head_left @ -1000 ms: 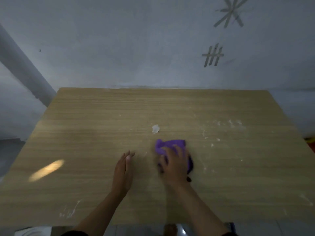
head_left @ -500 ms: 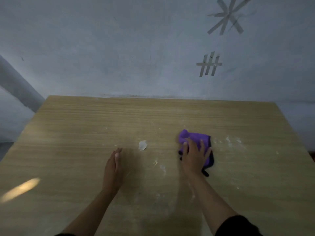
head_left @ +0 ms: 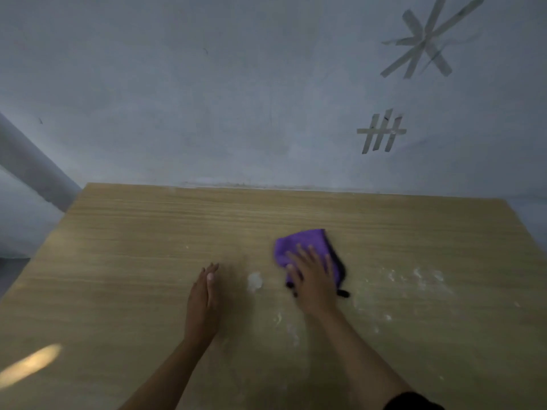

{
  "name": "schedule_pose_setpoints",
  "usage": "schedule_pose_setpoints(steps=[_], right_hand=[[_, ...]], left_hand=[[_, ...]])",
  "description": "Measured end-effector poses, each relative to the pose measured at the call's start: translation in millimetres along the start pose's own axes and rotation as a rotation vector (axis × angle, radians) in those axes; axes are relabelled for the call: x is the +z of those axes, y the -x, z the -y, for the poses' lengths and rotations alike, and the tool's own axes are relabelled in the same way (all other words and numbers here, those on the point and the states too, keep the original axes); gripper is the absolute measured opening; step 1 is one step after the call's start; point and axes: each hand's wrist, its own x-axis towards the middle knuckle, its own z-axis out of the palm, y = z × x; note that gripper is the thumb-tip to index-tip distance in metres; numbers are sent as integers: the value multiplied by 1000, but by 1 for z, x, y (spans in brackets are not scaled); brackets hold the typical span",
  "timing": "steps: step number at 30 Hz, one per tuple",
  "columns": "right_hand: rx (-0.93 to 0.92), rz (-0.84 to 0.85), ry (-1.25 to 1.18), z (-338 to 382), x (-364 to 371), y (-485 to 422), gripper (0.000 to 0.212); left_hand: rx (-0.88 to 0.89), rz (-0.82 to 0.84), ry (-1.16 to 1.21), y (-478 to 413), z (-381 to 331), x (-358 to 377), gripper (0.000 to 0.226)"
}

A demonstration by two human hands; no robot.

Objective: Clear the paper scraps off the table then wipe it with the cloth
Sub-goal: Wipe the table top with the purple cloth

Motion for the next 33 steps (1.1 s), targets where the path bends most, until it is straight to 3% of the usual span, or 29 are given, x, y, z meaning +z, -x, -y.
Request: schedule_pose_setpoints(steps=[3, 5, 8, 11, 14, 18, 22, 27, 29, 31, 33], right_hand=[[303, -145, -20, -28, -17, -30, 48], [373, -222, -50, -15, -20, -51, 47], [122, -205, -50, 40, 0, -66, 34], [-207, 38, -36, 91, 31, -66, 34], [-253, 243, 51, 100, 49, -78, 49], [-5, 166, -3, 50, 35, -120, 58], [352, 55, 67, -40, -5, -138, 44], [678, -267, 84, -93, -43, -99, 49], [608, -318, 105, -74, -44, -90, 45], [320, -357, 172, -43, -28, -84, 36], [51, -261, 181, -9, -4, -72, 32]], left_hand=[[8, 17, -20, -18, -1, -3, 57], [19, 30, -61, -31, -2, -4, 55], [36, 75, -126, -58, -2, 0, 54], [51, 124, -172, -83, -6, 10, 55], [35, 125, -189, -102, -11, 21, 46], [100, 148, -283, -117, -14, 30, 43], [116, 135, -313, -119, -14, 36, 52], [190, 125, -328, -113, -17, 46, 69], [224, 145, -312, -107, -24, 55, 70], [227, 158, -299, -100, -33, 65, 69], [215, 154, -304, -90, -42, 74, 70]])
